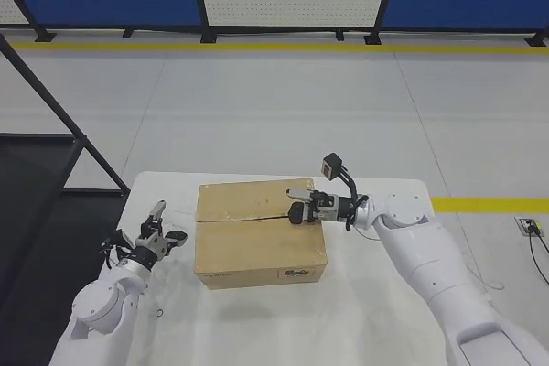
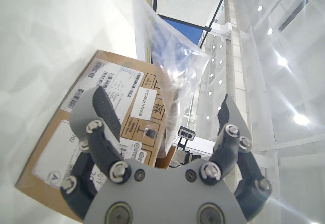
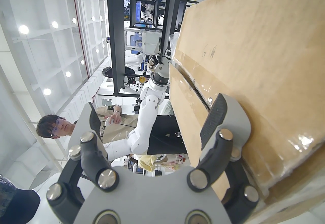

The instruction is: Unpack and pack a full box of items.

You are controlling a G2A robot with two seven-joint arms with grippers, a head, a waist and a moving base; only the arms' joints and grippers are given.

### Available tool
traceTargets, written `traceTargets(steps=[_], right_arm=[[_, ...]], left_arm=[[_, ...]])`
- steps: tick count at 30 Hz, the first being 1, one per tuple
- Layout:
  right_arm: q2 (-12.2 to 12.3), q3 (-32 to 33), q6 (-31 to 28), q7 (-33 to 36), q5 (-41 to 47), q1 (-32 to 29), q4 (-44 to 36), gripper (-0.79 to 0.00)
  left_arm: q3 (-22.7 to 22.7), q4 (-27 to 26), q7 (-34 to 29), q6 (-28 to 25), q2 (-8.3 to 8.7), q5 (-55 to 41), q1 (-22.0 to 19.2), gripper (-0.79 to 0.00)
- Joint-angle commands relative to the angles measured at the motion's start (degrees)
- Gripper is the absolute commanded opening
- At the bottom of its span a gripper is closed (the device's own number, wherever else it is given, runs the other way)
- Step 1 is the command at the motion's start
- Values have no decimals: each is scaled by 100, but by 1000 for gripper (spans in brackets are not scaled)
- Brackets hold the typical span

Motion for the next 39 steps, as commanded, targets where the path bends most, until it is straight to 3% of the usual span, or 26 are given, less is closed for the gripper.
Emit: traceTargets(steps=[1,10,20,24,32,36,39], right_arm=[[-6,-3,-1,-3,-9,-2,-2,0],[0,31,3,-24,-50,-47,-52,0],[12,58,85,-72,-141,-73,-196,0],[8,57,111,-77,-165,-75,-229,0],[3,85,106,-42,-156,-45,-157,0],[-24,60,128,-12,-155,8,-125,0],[-53,29,131,17,-150,50,-95,0]], left_arm=[[53,136,105,-195,-36,-255,-161,0],[132,580,384,-1136,-155,-997,-796,0],[116,399,437,-1869,-183,-920,-791,0],[128,339,648,-1902,-161,-342,-487,0],[-298,-193,-32,-1475,16,604,785,0],[-348,-458,-152,-1411,25,502,1006,0],[-246,-468,-109,-1386,5,395,940,0]])
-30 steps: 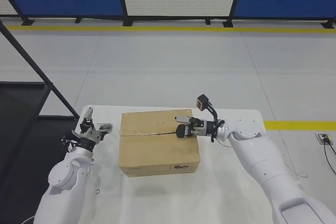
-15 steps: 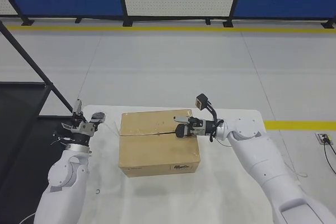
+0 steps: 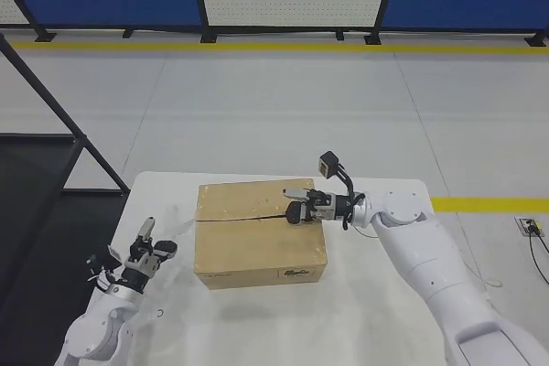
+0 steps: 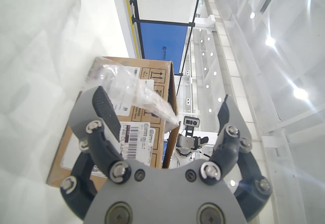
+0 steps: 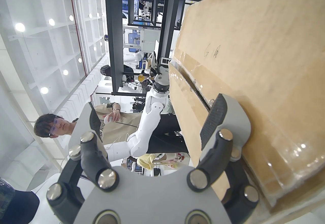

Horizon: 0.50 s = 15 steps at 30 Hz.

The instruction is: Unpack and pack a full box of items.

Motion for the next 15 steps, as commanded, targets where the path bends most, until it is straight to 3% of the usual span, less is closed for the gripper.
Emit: traceTargets(steps=[1,6,15], right_arm=[[-18,-19,-4,16,3,27,27,0],[-41,-27,-62,43,7,71,109,0],[-27,35,-122,43,8,58,191,0]], left_arm=[[115,69,66,81,-19,-51,-114,0],[344,153,-74,313,-43,-128,-233,0],[42,-398,-93,-33,-27,-477,536,0]])
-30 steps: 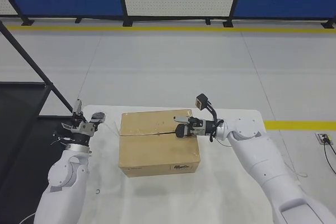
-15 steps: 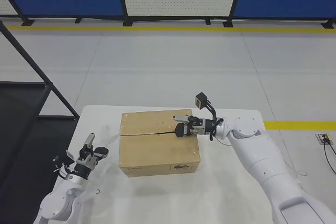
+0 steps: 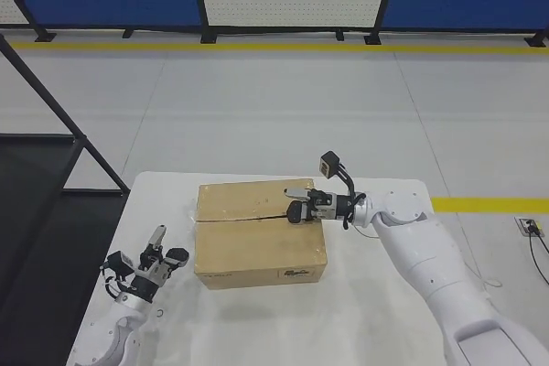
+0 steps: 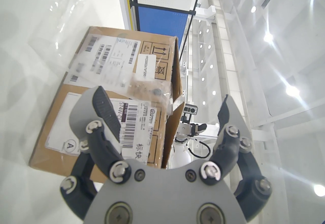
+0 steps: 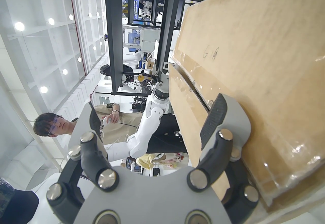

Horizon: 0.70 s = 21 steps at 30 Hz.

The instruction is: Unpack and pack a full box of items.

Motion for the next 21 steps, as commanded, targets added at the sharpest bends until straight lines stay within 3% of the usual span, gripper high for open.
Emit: traceTargets(steps=[1,5,10,20,21], right_arm=[[-2,2,5,-1,-8,4,-5,0],[-20,-12,28,12,-18,27,-16,0],[-35,-22,23,30,-36,56,16,0],[-30,11,7,57,-60,59,30,0],[-34,8,5,67,-60,58,18,0]], left_arm=[[-58,-98,-134,120,13,-84,158,0],[-60,-14,-461,642,31,-347,113,0],[-15,317,-236,1222,-65,-1907,-238,0],[-37,251,70,1105,-55,-1588,-297,0],[21,218,162,1269,-62,-1620,-306,0]])
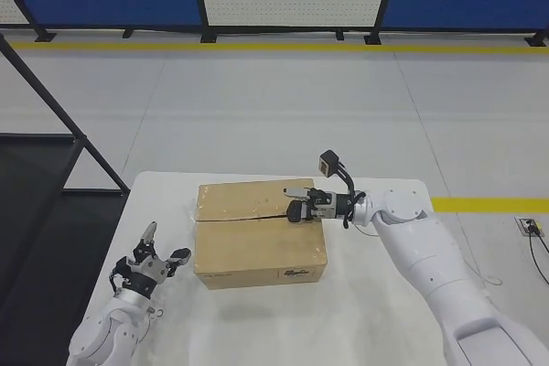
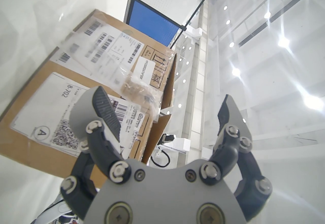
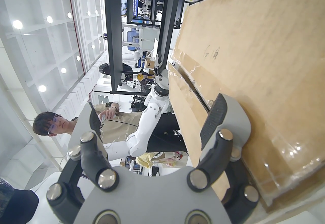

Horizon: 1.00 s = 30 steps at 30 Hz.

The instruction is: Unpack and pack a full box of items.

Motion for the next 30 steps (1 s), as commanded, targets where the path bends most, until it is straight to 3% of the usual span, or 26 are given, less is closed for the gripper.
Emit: traceTargets(steps=[1,6,20,30], right_arm=[[-7,-6,-5,9,-3,3,-19,0],[-14,3,-35,25,6,2,0,0],[4,77,-71,40,20,-26,60,0],[26,114,-45,58,-20,-49,4,0]], left_arm=[[78,-51,228,424,-8,-83,-36,0],[303,-70,706,1050,-17,133,-175,0],[725,448,2012,1061,-238,-1007,-923,0],[900,835,2702,352,-391,-1450,-1427,0]])
